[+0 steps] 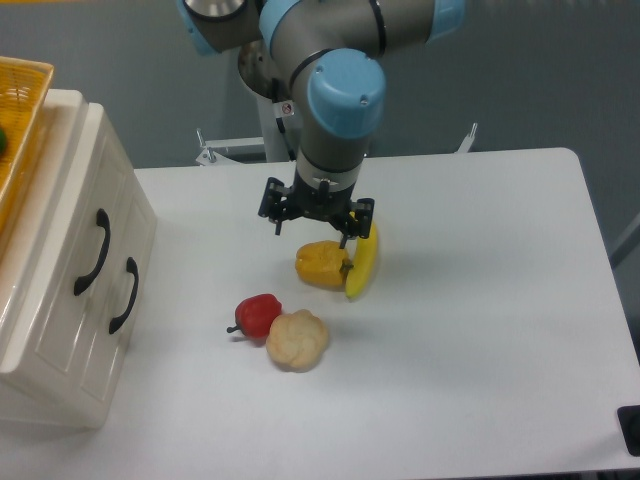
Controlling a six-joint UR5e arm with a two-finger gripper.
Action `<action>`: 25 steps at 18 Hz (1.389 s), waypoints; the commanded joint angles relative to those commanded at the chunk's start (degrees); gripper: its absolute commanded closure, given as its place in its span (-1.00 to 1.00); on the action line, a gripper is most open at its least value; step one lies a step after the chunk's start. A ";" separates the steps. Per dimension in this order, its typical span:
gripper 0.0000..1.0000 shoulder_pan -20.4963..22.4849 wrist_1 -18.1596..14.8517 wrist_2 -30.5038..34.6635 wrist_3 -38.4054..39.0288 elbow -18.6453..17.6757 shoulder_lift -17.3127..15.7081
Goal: Slide the top white drawer open
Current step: 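Move the gripper toward the black handle of the upper drawer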
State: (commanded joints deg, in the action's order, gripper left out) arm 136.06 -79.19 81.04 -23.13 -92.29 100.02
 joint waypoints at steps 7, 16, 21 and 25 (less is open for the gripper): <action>-1.00 -5.46 -0.09 -4.02 6.52 1.85 2.90; -1.00 -9.15 -0.09 -10.54 8.71 2.46 3.43; -1.00 -11.26 -0.09 -12.21 13.10 3.69 4.57; -1.00 -12.93 -0.26 -12.30 15.75 3.78 4.48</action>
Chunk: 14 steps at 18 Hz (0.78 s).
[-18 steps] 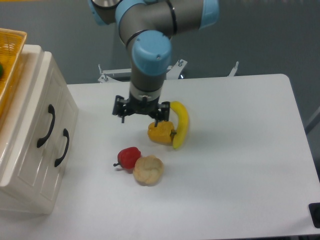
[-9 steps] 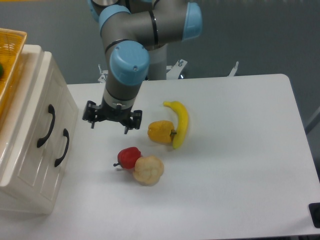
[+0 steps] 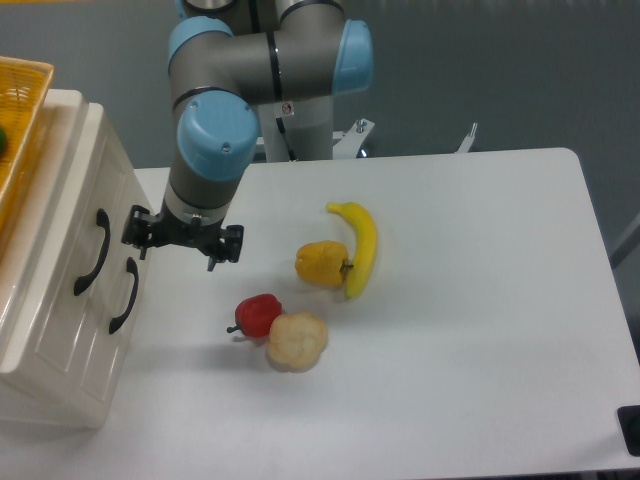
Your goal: Slide the top white drawer open
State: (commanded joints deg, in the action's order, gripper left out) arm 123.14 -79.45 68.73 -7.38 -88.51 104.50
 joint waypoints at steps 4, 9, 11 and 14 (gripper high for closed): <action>-1.00 -0.18 0.00 -1.41 0.17 -0.09 0.09; -1.00 -0.27 -0.18 -2.90 0.79 -0.17 -0.18; -1.00 -0.88 -0.09 -2.99 0.79 -0.18 0.00; -1.00 -1.41 0.09 -3.60 0.53 -0.18 0.17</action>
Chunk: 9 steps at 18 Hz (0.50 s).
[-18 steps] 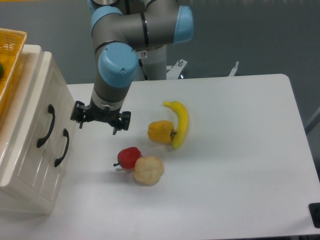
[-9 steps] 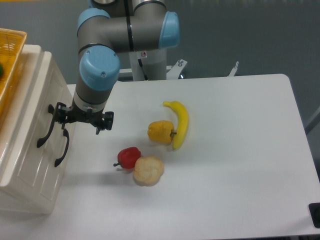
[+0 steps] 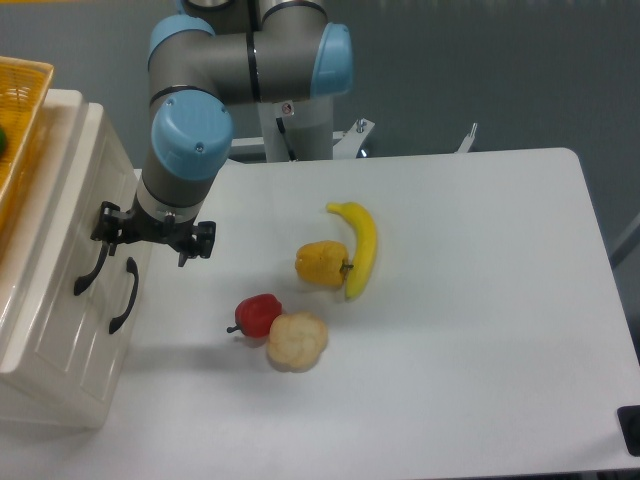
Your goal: Slide the top white drawer open
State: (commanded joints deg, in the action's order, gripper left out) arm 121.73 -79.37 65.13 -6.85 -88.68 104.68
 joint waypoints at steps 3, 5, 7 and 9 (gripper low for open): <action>-1.00 -0.53 0.18 -0.44 -0.35 0.09 0.26; -1.00 -1.06 0.18 -0.44 -0.44 0.09 0.26; -1.00 -1.06 0.18 -0.44 -0.53 0.09 0.44; -1.00 -1.15 0.18 -0.44 -0.53 0.09 0.79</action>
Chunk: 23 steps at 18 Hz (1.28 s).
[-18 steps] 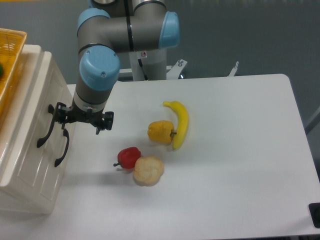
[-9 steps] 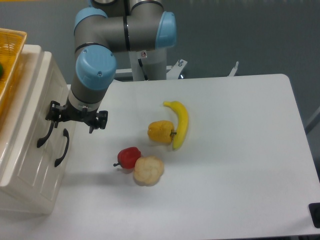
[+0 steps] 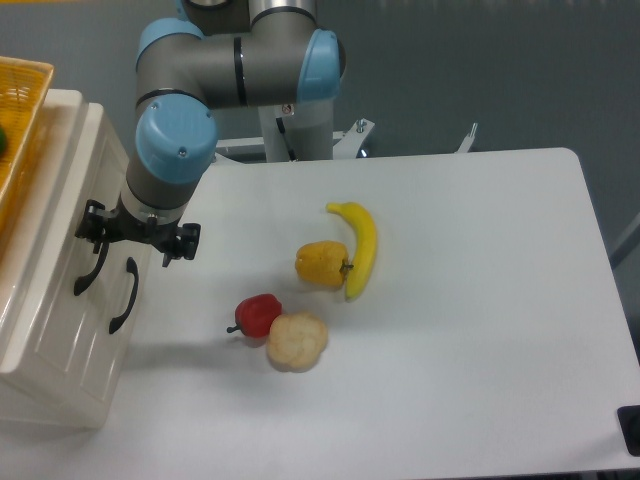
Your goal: Slide the top white drawer open
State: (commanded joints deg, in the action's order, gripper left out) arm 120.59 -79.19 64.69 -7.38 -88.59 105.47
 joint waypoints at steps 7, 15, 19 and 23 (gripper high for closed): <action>-1.00 -0.35 0.09 0.00 -0.09 0.00 0.09; -1.00 -0.97 0.26 0.26 -0.18 -0.09 0.62; -1.00 -1.32 0.35 0.26 -0.18 -0.09 0.70; -1.00 -1.32 0.35 0.35 -0.18 -0.26 0.62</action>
State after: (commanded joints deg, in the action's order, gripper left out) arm 119.27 -78.84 65.04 -7.56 -88.86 106.08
